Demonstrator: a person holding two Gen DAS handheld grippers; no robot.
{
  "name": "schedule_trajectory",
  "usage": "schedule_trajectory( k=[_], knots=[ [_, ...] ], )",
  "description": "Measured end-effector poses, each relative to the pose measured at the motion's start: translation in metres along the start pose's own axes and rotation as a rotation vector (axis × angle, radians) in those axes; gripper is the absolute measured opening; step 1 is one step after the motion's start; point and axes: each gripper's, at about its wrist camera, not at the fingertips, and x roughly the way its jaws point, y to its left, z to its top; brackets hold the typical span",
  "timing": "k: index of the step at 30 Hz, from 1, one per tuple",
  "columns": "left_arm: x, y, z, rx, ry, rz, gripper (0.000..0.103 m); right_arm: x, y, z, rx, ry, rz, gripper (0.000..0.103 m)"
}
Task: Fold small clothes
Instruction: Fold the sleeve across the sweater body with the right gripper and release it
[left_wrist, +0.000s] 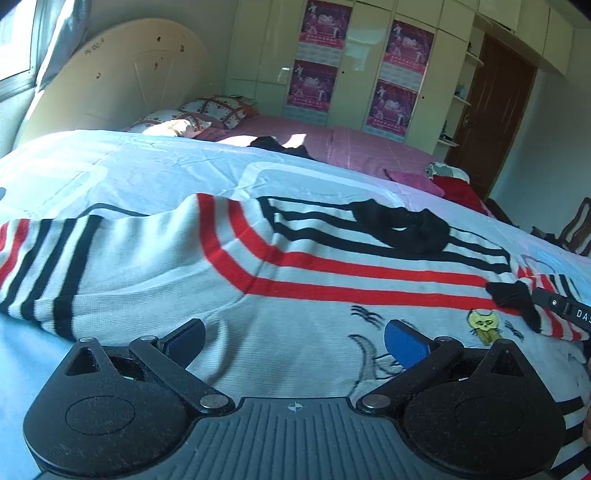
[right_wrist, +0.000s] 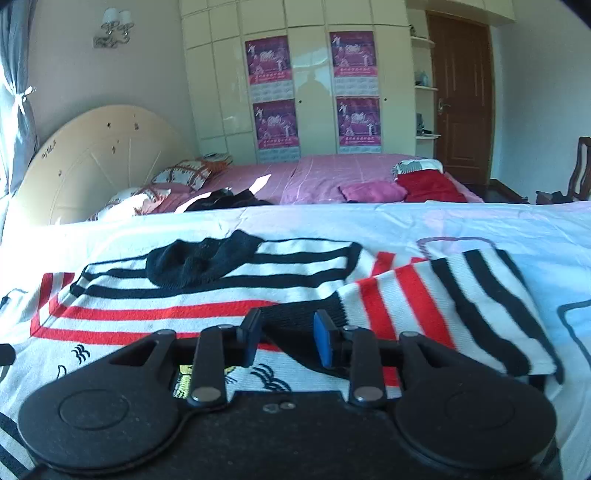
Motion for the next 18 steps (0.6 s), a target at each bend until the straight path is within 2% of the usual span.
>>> schedule_trajectory(
  k=[3,4,5,6,11,13,15,18],
  knots=[
    [0.010,-0.038,0.002,0.020,0.005,-0.099,0.102,-0.023,-0.030,-0.003,0.047,-0.013,-0.074,0.028],
    [0.013,-0.055,0.002,0.033,0.003,-0.141,0.091,-0.029,-0.043,-0.004,0.070,-0.016,-0.086,0.028],
    [0.018,-0.073,0.002,0.038,0.010,-0.174,0.073,-0.035,-0.054,-0.005,0.087,-0.017,-0.100,0.028],
    [0.026,-0.092,0.001,0.033,0.039,-0.218,0.069,-0.040,-0.063,-0.006,0.094,-0.019,-0.118,0.028],
    [0.057,-0.157,-0.002,-0.066,0.114,-0.395,0.069,-0.053,-0.100,-0.010,0.119,-0.015,-0.181,0.029],
    [0.072,-0.174,-0.003,-0.120,0.146,-0.434,0.069,-0.055,-0.111,-0.013,0.127,-0.013,-0.190,0.029],
    [0.092,-0.186,-0.006,-0.160,0.183,-0.440,0.064,-0.057,-0.119,-0.015,0.137,-0.009,-0.194,0.029],
    [0.109,-0.195,-0.007,-0.189,0.183,-0.424,0.042,-0.060,-0.128,-0.017,0.145,-0.006,-0.200,0.029]
  ],
)
